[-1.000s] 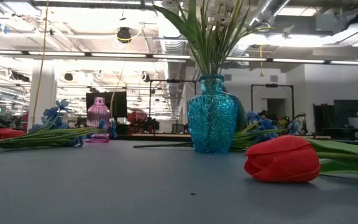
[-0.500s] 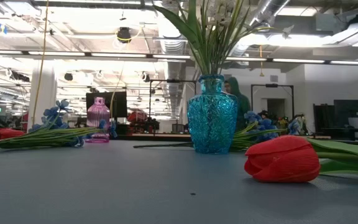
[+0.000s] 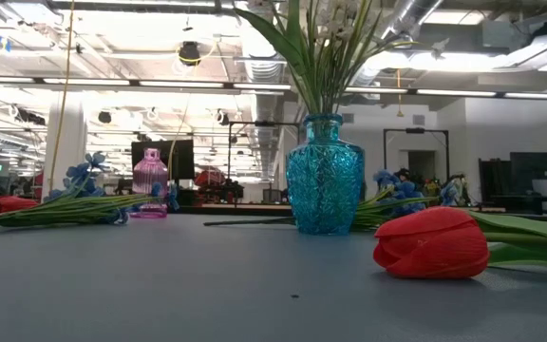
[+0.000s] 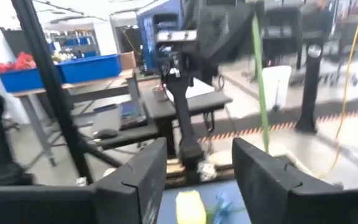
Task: Sort flowers into vase by color
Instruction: Put the bottom yellow flower into the blue vase
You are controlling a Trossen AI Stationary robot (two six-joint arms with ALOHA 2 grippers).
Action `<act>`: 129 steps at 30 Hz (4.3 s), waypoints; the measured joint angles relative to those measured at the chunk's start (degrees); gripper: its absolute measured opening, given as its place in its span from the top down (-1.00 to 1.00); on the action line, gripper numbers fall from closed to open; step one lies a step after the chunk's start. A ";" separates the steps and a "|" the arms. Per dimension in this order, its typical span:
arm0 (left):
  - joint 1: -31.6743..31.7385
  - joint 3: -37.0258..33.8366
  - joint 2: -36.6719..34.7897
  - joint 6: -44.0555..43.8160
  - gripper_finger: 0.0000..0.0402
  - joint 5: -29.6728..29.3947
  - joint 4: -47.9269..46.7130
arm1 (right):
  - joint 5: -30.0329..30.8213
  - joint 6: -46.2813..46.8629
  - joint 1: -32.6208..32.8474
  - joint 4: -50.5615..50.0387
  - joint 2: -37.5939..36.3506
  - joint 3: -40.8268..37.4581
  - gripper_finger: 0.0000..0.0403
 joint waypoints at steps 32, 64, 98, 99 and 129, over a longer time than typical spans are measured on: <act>11.64 -37.48 -2.45 -27.22 1.00 4.49 23.80 | 43.89 12.72 31.13 -26.31 -9.80 0.00 0.09; -2.38 -37.68 12.85 -30.90 1.00 -4.58 39.98 | 40.30 37.50 29.88 -26.44 -9.76 -18.86 0.91; 0.04 -37.64 12.83 -23.81 1.00 -2.08 39.77 | 38.93 34.31 27.26 -26.13 -9.80 -18.86 0.85; 0.08 -37.64 12.83 -23.84 1.00 -2.08 39.98 | 38.88 34.30 27.01 -26.18 -9.80 -18.86 0.84; -1.53 -37.44 12.37 -22.01 1.00 -1.68 38.95 | 34.18 31.30 22.93 -25.81 -9.82 -18.86 0.84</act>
